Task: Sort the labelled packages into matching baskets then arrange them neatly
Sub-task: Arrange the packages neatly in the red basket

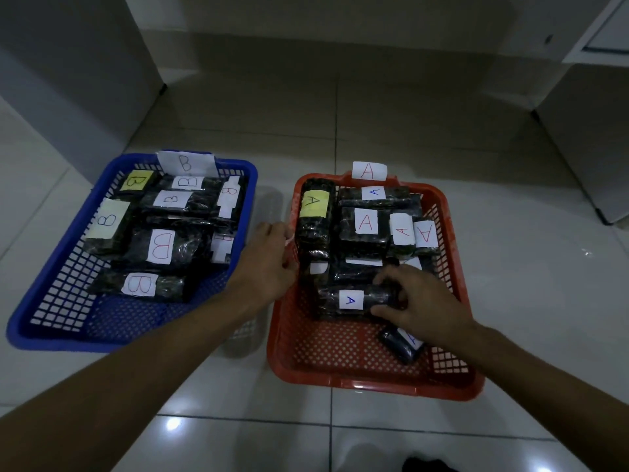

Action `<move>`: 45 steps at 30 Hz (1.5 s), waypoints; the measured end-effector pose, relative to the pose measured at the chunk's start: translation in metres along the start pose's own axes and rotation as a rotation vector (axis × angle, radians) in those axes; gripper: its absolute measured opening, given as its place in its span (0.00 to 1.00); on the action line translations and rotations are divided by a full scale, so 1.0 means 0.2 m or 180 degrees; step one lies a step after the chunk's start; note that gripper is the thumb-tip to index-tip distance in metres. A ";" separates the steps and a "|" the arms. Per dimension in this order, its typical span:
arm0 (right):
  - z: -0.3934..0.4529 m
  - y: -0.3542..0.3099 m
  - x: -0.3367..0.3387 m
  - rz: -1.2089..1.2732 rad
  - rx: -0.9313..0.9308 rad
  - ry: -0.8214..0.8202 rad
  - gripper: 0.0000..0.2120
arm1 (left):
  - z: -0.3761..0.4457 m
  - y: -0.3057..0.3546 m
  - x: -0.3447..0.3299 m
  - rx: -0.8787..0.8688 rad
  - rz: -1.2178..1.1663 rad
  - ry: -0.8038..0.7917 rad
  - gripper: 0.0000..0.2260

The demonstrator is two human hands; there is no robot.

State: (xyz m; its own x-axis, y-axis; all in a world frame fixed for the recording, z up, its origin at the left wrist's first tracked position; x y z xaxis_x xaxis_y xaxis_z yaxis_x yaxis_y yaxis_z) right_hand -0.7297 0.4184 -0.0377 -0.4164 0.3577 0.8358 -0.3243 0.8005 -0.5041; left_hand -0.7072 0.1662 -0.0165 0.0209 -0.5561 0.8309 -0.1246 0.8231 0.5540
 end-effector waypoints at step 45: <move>0.08 -0.12 -0.13 -0.0178 0.0492 0.0578 0.19 | -0.03 -0.11 -0.02 -0.0080 -0.0524 -0.0131 0.21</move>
State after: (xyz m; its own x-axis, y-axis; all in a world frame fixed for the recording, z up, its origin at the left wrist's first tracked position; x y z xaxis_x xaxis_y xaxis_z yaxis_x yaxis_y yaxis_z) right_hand -0.7238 0.3820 -0.0502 -0.2392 0.4066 0.8817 -0.4744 0.7433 -0.4715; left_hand -0.6991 0.1507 -0.0309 -0.0018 -0.6875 0.7262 -0.0979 0.7228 0.6841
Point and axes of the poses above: each hand's wrist, its own z-axis towards the middle knuckle, its own x-axis out of the back of the hand, y = z × x, the point moved 2 cm from there along z, towards the middle knuckle, and after that the axes turned 1 degree about y, right-handed, at the moved point
